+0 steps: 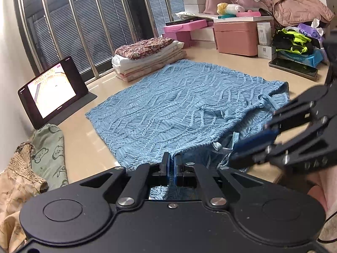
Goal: Fold clothes
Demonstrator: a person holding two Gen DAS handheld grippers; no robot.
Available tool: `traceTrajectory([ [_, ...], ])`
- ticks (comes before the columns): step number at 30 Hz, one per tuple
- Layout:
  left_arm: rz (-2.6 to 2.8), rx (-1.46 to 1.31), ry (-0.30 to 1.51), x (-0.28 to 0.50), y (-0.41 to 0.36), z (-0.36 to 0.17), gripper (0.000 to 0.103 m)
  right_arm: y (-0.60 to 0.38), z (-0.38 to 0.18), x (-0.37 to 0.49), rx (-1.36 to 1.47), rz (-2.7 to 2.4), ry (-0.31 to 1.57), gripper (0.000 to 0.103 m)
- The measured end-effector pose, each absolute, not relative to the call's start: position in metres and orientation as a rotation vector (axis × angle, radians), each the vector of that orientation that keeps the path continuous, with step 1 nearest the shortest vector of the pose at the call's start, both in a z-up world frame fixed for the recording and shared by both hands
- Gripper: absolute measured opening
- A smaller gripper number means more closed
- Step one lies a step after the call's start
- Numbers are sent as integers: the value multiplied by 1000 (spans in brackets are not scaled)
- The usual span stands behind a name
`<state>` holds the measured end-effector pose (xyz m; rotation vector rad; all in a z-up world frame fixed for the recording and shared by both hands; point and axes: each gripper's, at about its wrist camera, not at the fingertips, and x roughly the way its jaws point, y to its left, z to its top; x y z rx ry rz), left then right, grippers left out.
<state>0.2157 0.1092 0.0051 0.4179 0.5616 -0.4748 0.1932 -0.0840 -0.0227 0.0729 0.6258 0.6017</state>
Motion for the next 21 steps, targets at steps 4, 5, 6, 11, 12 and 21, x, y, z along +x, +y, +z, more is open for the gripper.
traceTrajectory([
  [4, -480, 409, 549, 215, 109, 9, 4, -79, -15, 194, 10, 556, 586, 23],
  [5, -482, 410, 547, 215, 109, 10, 4, -76, -16, 199, -8, 560, 598, 23],
  [6, -484, 411, 546, 215, 108, 11, 4, -71, -18, 203, -21, 566, 614, 23],
  [11, -496, 397, 547, 216, 104, 15, 4, -49, -28, 232, -53, 580, 652, 9],
  [12, -496, 388, 547, 217, 104, 16, 4, -47, -29, 236, -47, 577, 647, 9],
  [21, -488, 429, 587, 215, 106, 2, 4, -55, -45, 233, 36, 542, 587, 12],
])
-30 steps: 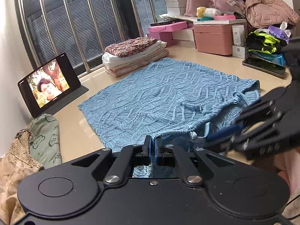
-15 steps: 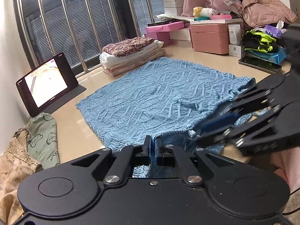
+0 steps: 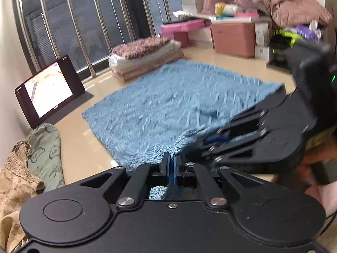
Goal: Fold clothes
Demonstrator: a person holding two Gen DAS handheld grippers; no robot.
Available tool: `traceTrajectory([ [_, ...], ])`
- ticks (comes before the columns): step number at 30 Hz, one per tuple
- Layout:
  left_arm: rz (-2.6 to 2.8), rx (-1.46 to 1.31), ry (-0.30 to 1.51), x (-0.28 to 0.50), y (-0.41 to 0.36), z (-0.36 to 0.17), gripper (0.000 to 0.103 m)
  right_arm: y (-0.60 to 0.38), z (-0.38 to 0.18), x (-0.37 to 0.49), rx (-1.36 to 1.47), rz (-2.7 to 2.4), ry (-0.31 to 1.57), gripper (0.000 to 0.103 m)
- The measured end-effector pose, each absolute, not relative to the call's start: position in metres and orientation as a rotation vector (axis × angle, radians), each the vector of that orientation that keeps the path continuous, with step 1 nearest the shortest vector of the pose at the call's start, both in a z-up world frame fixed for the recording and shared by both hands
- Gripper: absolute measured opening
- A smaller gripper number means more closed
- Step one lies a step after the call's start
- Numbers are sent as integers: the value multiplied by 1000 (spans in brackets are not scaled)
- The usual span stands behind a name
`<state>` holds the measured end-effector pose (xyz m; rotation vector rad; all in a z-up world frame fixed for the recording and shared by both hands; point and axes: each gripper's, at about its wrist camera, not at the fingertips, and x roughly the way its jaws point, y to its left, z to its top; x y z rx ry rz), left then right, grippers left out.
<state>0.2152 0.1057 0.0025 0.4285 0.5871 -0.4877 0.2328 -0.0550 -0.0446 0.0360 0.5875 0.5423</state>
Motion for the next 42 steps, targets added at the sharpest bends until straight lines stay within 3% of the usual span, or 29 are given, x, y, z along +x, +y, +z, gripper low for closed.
traceTrajectory([
  [3, -479, 453, 615, 215, 106, -7, 4, -69, -44, 223, 87, 544, 590, 33],
  [7, -475, 459, 648, 216, 110, -15, 10, -94, -34, 206, 159, 557, 586, 37],
  [9, -485, 468, 661, 215, 111, -16, 28, -108, -27, 198, 178, 546, 568, 38],
  [11, -510, 475, 648, 209, 113, -13, 56, -123, -20, 190, 196, 520, 545, 40],
  [15, -517, 420, 600, 202, 120, 3, 67, -158, -13, 174, 252, 429, 515, 43],
  [18, -508, 369, 572, 203, 117, 11, 83, -180, -12, 162, 265, 341, 505, 48],
  [20, -511, 343, 553, 203, 112, 14, 100, -190, -14, 155, 254, 289, 501, 54],
  [25, -563, 265, 563, 199, 82, 16, 103, -208, -17, 142, 183, 199, 494, 68],
  [34, -669, 266, 608, 188, 14, 9, 103, -201, -7, 167, -427, 229, 487, 69],
  [37, -657, 275, 626, 191, -6, 7, 103, -193, -10, 188, -596, 351, 526, 65],
  [39, -645, 273, 647, 194, -17, 6, 103, -188, -12, 201, -652, 442, 553, 53],
  [42, -636, 267, 662, 198, -26, 7, 103, -182, -18, 218, -726, 540, 585, 46],
])
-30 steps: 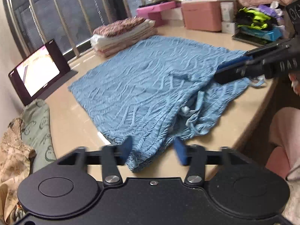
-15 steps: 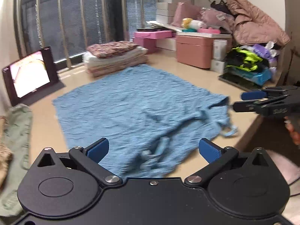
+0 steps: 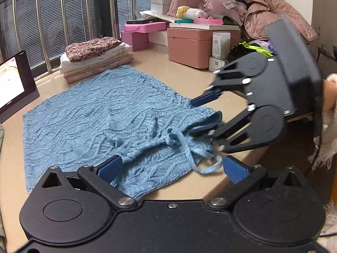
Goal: Fold clothes
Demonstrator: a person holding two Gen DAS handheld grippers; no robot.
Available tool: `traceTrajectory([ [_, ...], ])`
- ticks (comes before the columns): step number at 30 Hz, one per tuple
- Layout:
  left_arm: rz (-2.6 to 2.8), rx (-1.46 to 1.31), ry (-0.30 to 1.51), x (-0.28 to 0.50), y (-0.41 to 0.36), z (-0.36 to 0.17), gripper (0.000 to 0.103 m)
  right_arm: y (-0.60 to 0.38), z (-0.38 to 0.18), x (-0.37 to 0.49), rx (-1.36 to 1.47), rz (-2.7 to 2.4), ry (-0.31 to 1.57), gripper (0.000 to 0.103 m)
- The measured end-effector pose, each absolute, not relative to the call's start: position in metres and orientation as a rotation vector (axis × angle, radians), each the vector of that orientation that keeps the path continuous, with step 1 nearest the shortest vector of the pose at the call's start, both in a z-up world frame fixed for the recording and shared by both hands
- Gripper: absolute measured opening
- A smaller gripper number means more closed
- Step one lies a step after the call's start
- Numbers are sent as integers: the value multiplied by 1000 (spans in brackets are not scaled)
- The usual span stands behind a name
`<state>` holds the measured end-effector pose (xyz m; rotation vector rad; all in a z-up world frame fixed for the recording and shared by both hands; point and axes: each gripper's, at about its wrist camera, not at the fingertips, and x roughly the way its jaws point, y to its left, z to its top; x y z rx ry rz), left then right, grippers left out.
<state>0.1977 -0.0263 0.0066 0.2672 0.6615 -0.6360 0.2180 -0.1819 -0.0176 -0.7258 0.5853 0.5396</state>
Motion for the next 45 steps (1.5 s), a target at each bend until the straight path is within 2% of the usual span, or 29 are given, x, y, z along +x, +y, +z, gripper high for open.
traceTrajectory([
  [2, -632, 265, 673, 199, -30, 7, 103, -179, -20, 228, -746, 591, 602, 36],
  [7, -604, 236, 722, 206, -35, 6, 103, -182, -20, 249, -649, 689, 671, 33],
  [11, -587, 181, 771, 214, -40, 3, 103, -191, -22, 256, -546, 726, 688, 14],
  [16, -574, 118, 812, 223, -52, 0, 102, -200, -25, 258, -452, 717, 670, 5],
  [18, -565, 124, 819, 226, -57, -2, 96, -203, -22, 257, -446, 712, 654, 3],
  [20, -563, 121, 826, 229, -62, -5, 81, -209, -16, 257, -412, 723, 641, 3],
  [24, -576, 110, 829, 233, -69, -9, 68, -217, -3, 255, -377, 742, 603, 3],
  [27, -571, 117, 825, 237, -74, -10, 47, -219, 3, 253, -372, 751, 573, 3],
  [29, -560, 120, 827, 240, -76, -12, 24, -221, 5, 253, -367, 751, 557, 3],
  [31, -551, 121, 834, 244, -77, -14, 9, -223, 8, 252, -359, 745, 539, 3],
  [39, -636, 150, 813, 237, -84, -6, 6, -236, 21, 250, -304, 734, 484, 0],
  [45, -634, 186, 806, 226, -86, -6, 6, -233, 14, 252, -357, 751, 550, 3],
])
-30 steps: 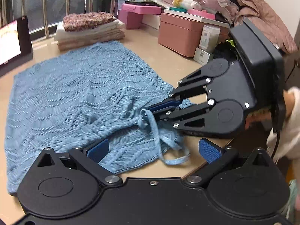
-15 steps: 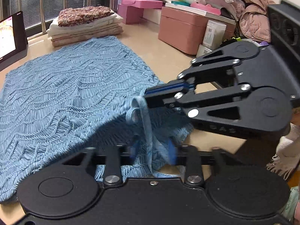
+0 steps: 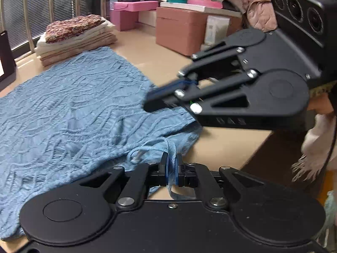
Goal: Fold clothes
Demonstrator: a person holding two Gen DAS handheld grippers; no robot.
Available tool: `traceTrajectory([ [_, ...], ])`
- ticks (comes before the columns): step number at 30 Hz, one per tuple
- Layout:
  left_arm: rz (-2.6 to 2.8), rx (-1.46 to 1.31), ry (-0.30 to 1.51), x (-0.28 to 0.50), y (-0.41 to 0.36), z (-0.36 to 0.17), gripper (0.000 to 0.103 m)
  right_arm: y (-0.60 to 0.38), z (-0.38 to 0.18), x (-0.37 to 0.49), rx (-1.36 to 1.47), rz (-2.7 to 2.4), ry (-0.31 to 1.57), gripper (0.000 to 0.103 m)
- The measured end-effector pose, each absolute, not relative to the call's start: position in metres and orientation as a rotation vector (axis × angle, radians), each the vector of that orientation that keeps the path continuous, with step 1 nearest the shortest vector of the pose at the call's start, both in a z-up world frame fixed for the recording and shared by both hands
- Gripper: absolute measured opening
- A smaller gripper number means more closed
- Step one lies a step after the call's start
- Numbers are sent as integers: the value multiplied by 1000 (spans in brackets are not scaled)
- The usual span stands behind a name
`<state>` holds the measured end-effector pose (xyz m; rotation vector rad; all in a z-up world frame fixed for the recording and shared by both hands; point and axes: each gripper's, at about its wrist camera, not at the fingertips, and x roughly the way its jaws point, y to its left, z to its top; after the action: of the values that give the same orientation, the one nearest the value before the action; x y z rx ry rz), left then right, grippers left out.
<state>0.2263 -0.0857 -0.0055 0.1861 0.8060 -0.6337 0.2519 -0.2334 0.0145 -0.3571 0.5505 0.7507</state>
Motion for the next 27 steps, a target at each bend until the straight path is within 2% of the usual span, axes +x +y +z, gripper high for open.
traceTrajectory([
  [2, -607, 173, 808, 228, -81, -7, 6, -230, 7, 250, -417, 746, 588, 13],
  [7, -556, 95, 762, 226, -66, -3, 6, -221, -9, 249, -476, 765, 641, 26],
  [13, -578, 51, 622, 210, -56, 12, 6, -205, -21, 259, -517, 791, 675, 29],
  [17, -607, 76, 600, 203, -59, 17, 6, -199, -21, 265, -521, 782, 690, 24],
  [18, -610, 84, 604, 202, -59, 17, 6, -199, -21, 266, -516, 778, 696, 17],
  [19, -612, 92, 607, 202, -60, 17, 6, -199, -20, 268, -512, 772, 699, 6],
  [27, -565, 245, 627, 218, -75, -2, 6, -215, 10, 265, -373, 767, 593, 3],
])
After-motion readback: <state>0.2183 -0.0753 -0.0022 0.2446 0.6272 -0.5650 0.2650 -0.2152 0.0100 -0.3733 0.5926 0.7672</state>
